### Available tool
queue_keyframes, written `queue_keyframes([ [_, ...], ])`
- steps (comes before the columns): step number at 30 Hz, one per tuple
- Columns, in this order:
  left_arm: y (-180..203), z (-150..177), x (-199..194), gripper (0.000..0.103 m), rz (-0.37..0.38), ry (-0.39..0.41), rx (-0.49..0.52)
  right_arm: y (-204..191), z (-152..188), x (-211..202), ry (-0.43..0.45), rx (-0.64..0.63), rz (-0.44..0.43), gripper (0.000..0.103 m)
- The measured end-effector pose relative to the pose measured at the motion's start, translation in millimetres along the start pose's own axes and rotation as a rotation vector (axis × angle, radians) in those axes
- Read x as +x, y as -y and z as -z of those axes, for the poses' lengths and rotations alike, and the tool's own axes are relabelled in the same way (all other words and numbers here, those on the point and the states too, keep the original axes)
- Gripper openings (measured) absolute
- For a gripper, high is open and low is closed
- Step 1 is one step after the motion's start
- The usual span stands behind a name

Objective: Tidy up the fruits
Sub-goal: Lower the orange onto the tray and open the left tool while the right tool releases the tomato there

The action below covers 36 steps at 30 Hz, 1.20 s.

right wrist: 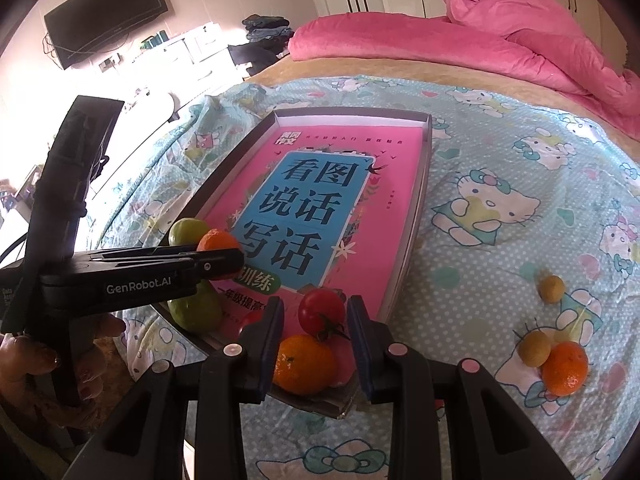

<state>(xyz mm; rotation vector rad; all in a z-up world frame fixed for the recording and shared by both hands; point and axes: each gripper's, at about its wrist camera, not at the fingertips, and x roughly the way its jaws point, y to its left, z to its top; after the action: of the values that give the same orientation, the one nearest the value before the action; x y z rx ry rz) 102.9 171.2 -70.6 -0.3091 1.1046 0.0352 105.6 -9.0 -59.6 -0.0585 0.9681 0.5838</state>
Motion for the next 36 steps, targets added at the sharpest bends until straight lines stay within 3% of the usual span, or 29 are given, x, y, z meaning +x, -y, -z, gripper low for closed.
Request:
queue_keyframes([
  [18,-1,-3,-25,0.051,-0.006,0.056,-0.007,3,2,-12,0.022,0.019,0.001,0.043],
  [19,-1,-2,-26,0.053,-0.005,0.059,-0.007,3,2,-12,0.023,0.020,0.001,0.043],
  [21,0,-3,-29,0.067,-0.002,0.067,-0.006,4,2,-14,0.026,0.022,0.002,0.043],
  [36,9,-7,-52,0.076,0.011,0.120,0.014,6,1,-27,0.059,0.029,0.009,0.047],
])
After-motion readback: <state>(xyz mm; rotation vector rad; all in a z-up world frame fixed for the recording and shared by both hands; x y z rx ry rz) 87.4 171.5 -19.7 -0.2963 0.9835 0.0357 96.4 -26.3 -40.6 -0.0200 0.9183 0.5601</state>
